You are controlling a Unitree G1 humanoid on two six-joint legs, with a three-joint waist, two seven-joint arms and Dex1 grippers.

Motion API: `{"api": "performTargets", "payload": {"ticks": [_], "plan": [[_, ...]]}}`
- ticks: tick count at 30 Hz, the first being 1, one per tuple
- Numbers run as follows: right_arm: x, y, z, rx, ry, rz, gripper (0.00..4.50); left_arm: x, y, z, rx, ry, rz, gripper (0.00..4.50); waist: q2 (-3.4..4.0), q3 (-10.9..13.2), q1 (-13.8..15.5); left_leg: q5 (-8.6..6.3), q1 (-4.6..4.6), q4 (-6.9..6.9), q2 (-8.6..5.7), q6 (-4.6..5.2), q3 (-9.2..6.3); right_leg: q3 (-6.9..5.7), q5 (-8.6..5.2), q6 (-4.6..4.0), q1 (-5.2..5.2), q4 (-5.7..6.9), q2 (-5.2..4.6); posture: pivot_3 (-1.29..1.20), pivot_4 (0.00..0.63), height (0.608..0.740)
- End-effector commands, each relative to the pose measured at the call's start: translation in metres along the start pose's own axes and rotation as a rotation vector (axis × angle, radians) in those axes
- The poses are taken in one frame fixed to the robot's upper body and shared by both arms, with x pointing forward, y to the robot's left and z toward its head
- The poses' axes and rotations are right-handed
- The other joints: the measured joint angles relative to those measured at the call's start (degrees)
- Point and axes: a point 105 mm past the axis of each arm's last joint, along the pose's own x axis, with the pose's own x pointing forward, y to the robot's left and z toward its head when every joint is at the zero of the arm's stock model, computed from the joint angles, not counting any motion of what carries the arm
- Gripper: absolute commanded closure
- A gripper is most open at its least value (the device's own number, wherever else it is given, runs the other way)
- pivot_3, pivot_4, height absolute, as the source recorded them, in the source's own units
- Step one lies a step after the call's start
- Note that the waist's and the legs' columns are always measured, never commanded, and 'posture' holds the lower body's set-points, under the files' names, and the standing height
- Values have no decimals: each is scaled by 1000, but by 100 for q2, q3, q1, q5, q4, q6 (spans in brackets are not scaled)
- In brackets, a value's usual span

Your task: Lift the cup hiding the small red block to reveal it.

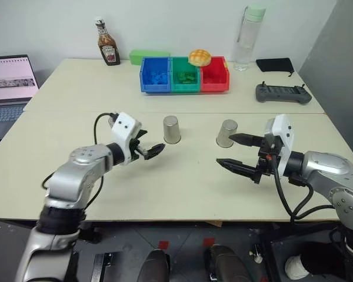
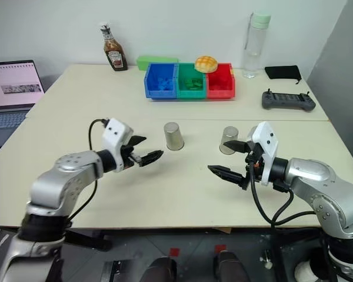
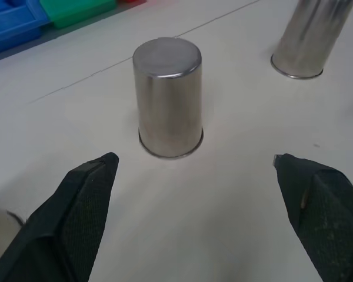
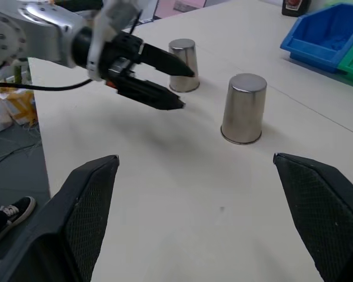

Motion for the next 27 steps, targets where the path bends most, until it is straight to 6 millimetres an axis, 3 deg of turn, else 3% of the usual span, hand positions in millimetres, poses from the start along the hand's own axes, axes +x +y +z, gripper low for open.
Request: {"api": "performTargets", "payload": {"ticks": [1, 11, 19, 27], "plan": [[-3, 6, 6, -36, -19, 20, 30, 20, 7, 8, 41, -23, 48, 0, -3, -1, -4, 0, -2, 1, 2, 0, -4, -3, 0, 0, 0, -1, 1, 0, 150, 740], [-4, 12, 9, -48, -21, 31, 30, 58, 16, 19, 37, -48, 83, 0, -3, -1, -9, 0, -2, 0, 0, 0, -4, -1, 0, 0, 0, 0, 1, 0, 150, 740], [0, 11, 16, -66, -32, 38, 30, 78, 9, 25, 14, -59, 40, 0, -3, -1, -20, 0, -6, 0, -2, 0, -4, -1, 1, 1, -1, -2, 1, 0, 150, 740], [4, 10, 22, -73, -42, 40, 0, 84, 13, 24, -5, -57, 54, 1541, -3, -1, -21, 0, -6, 0, -2, 0, -5, -3, 1, 1, -1, -1, 1, 0, 150, 740]]}}
